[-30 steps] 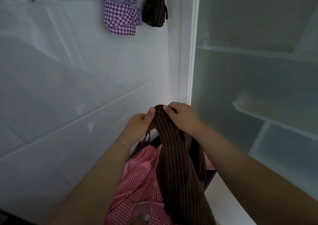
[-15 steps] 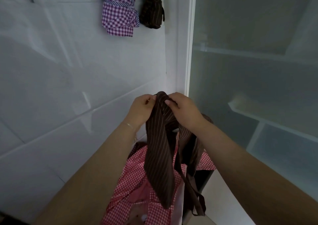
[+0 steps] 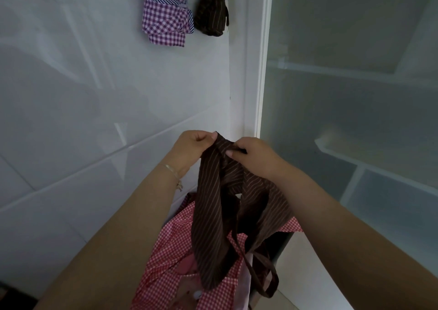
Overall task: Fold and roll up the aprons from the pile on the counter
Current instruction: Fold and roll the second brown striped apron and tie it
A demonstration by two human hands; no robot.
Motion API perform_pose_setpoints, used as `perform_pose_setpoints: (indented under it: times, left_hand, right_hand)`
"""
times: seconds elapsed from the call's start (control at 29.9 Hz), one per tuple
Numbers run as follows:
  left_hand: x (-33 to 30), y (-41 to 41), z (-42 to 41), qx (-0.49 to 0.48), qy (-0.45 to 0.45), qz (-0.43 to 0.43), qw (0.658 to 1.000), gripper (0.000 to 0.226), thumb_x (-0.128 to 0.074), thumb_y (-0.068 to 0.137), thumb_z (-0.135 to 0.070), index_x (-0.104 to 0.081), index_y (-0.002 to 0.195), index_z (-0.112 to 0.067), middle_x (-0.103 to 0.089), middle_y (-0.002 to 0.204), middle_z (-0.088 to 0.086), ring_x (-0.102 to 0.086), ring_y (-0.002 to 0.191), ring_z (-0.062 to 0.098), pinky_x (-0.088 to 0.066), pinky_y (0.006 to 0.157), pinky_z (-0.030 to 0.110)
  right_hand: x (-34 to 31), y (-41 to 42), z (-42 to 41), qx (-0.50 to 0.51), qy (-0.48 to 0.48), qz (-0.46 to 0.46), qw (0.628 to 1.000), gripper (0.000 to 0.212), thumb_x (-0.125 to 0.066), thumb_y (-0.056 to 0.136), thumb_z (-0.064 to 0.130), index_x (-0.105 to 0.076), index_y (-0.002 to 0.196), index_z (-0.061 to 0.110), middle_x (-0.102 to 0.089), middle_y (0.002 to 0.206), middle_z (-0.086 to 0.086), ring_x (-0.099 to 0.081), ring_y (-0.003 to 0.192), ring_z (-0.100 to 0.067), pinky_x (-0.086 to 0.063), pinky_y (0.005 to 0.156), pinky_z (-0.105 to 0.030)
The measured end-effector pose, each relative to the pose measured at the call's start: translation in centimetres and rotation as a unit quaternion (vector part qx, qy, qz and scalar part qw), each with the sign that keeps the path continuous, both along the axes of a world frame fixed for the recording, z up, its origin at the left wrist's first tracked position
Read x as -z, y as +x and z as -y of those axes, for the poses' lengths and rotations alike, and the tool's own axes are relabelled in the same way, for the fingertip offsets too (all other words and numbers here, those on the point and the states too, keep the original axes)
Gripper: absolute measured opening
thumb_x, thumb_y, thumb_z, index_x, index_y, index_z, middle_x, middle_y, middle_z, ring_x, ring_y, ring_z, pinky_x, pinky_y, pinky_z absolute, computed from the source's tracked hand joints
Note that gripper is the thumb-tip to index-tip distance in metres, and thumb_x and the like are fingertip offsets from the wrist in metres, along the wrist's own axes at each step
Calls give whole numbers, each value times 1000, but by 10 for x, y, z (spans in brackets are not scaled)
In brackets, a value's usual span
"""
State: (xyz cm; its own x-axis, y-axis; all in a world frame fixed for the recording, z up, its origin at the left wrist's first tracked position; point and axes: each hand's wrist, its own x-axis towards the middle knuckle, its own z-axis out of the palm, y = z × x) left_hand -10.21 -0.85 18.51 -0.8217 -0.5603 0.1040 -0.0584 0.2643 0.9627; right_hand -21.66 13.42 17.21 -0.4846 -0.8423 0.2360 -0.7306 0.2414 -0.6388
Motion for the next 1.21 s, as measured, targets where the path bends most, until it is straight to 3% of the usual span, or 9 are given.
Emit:
perform_pose_setpoints:
  times: [0.2, 0.4, 0.6, 0.7, 0.87, 0.97, 1.1, 1.14, 1.21]
  left_hand:
    - [-3, -1, 4, -88, -22, -83, 992, 17, -61, 94, -19, -72, 82, -20, -71, 79, -4, -65, 71, 4, -54, 73, 19]
    - [-1, 5, 11, -145, -407, -143, 890, 15, -59, 93, -14, -73, 94, -8, -65, 86, -3, -58, 78, 9, -43, 76, 15]
    - [-1, 17, 20, -155, -329, -189, 912, 15, -61, 92, -13, -72, 99, -6, -68, 93, 1, -60, 85, 5, -46, 84, 12]
    - [3, 27, 28, -193, -289, -189, 918, 16, -59, 94, -13, -71, 102, -7, -68, 96, 1, -61, 87, 7, -46, 86, 14]
    - [29, 42, 56, -257, -421, -44, 869, 18, -56, 95, -12, -72, 93, -4, -69, 89, 15, -61, 78, 23, -43, 70, 26]
    - [54, 50, 68, -266, -374, 68, 886, 23, -53, 97, -17, -72, 97, -4, -69, 96, 16, -63, 85, 28, -43, 72, 28]
    - [66, 55, 75, -264, -93, 30, 960, 22, -53, 97, -15, -67, 107, 0, -66, 96, 9, -60, 91, 23, -46, 83, 23]
    - [67, 57, 74, -257, -13, -10, 966, 19, -53, 97, -13, -66, 104, -1, -65, 90, 5, -59, 87, 19, -48, 82, 24]
    - [64, 59, 68, -250, 32, -71, 965, 13, -52, 97, -10, -64, 92, -7, -61, 81, -1, -55, 81, 14, -50, 77, 17]
  right_hand:
    - [18, -14, -2, 76, 178, -96, 977, 40, -46, 93, 30, -39, 57, 13, -43, 60, 1, -45, 56, -15, -32, 51, -27]
    - [16, -30, 2, 157, 263, -131, 943, 35, -36, 97, 34, -60, 108, 12, -57, 113, -9, -58, 101, -29, -47, 79, -36]
    - [17, -51, 5, 208, 194, -104, 953, 47, -35, 99, 40, -51, 129, 7, -35, 136, -10, -42, 121, -36, -42, 97, -47]
    - [21, -60, 1, 219, 184, -80, 955, 42, -36, 99, 35, -51, 131, 11, -40, 131, -11, -52, 111, -37, -47, 91, -44]
    - [12, -66, 0, 146, 228, -146, 951, 28, -49, 97, 31, -64, 97, 9, -63, 90, -8, -60, 83, -25, -45, 66, -30]
    - [-12, -48, 0, 26, 228, -84, 970, 24, -63, 90, 30, -71, 102, 11, -67, 94, -4, -61, 87, -19, -48, 74, -27]
    - [-46, -28, -14, -104, 249, 255, 929, 11, -67, 87, 13, -71, 96, 8, -73, 97, -7, -69, 90, -19, -55, 84, -29]
    - [-48, -30, -14, -87, 284, 239, 924, 8, -66, 87, 11, -69, 94, 7, -72, 94, -8, -69, 86, -21, -56, 79, -28]
    - [-51, -36, -12, 9, 377, 28, 926, 7, -64, 89, 15, -63, 93, 9, -66, 89, -9, -66, 78, -26, -56, 64, -22]
